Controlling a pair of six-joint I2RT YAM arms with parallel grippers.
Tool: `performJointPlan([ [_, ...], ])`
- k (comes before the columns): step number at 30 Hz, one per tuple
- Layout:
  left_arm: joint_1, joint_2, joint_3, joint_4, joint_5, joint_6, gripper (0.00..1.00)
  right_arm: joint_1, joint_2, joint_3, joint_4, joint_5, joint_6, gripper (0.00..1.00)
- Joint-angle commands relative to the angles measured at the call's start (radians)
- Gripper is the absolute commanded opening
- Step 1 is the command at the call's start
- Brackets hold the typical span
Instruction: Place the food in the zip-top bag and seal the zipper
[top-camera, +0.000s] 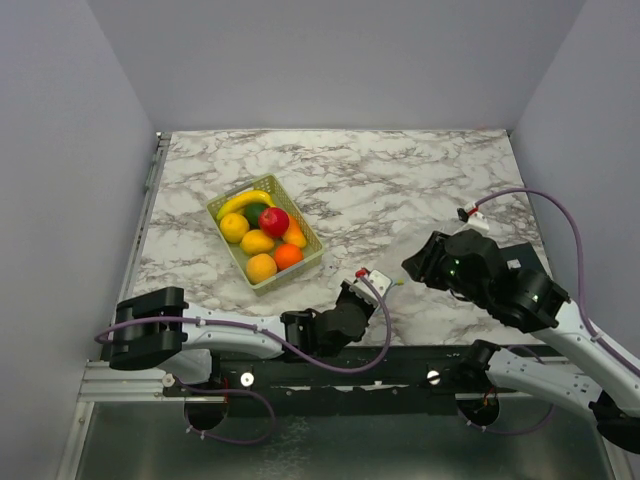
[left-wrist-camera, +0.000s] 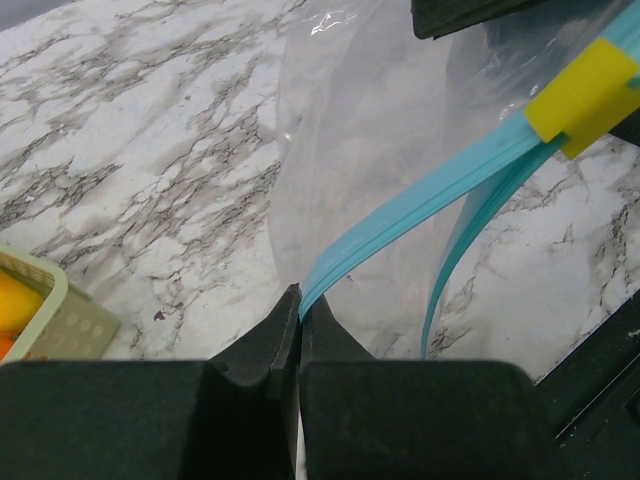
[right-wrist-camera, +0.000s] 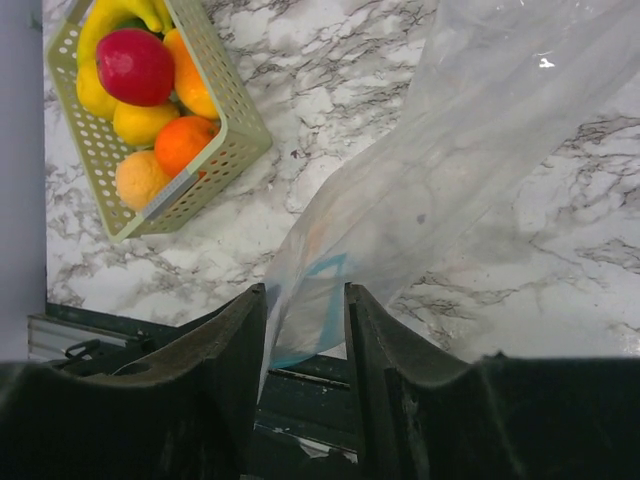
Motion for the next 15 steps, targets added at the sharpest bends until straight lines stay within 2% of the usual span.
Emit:
performJointPlan([
  [1,0.001,-0.051,0.048,-0.105,0.002,-0.036,0.00,0.004,-0.023,0.062,-0.027,-0.003,-0.013,0.46],
  [12,0.001,-0.076,0.221,-0.312,0.020,-0.061,0.00,0.004,-0.072,0.172,0.004,-0.071,-0.116,0.64],
  [15,0.001,-0.068,0.293,-0.386,0.014,-0.063,0.00,0.004,-0.086,0.188,0.025,-0.105,-0.149,0.66],
])
